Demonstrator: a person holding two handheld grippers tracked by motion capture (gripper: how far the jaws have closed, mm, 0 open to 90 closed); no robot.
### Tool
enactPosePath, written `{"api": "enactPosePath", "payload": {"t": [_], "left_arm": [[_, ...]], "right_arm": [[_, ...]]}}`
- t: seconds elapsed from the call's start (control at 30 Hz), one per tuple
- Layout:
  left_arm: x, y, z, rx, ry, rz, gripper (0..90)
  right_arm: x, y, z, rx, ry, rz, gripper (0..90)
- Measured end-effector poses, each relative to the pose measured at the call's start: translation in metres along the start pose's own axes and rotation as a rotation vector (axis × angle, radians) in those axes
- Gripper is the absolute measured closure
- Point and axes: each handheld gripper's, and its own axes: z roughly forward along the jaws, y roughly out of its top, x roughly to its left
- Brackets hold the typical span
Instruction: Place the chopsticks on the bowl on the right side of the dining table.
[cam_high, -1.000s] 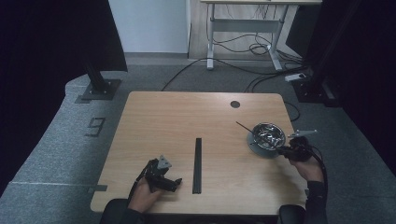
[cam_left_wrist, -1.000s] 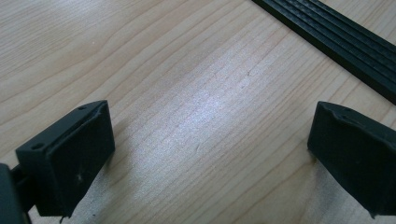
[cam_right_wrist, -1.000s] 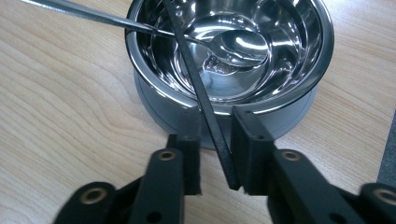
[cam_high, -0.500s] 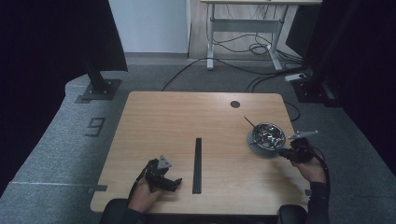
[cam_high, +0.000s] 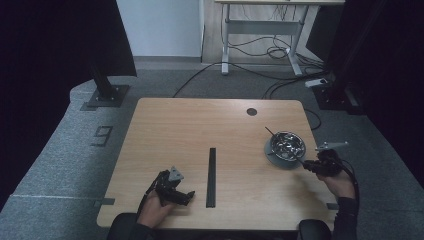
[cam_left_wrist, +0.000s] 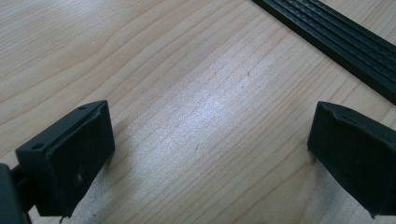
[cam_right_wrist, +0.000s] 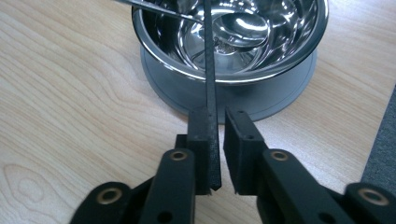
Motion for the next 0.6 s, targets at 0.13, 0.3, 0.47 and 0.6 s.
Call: {"api": "enactPosePath", "payload": {"t": [0.13,0.3,0.47,0.6], "left_arm": [[0.0,0.0,0.0,0.0,0.0,0.0,0.3],[0.0,0.0,0.0,0.0,0.0,0.0,0.3],[0.0,0.0,0.0,0.0,0.0,0.0,0.3],[0.0,0.0,0.0,0.0,0.0,0.0,0.3]], "right_arm": [[0.0,0.003,-0.008,-0.029,-0.02,0.018,62.8],[0.011,0.01,-0.012,-0.053,0.031,-0.031,41.3],[0.026,0.017,-0.006,-0.039,0.067,-0.096,30.3],[0.032,0.018,0.001,-0.005,0.097,-0.116,28.5]]}}
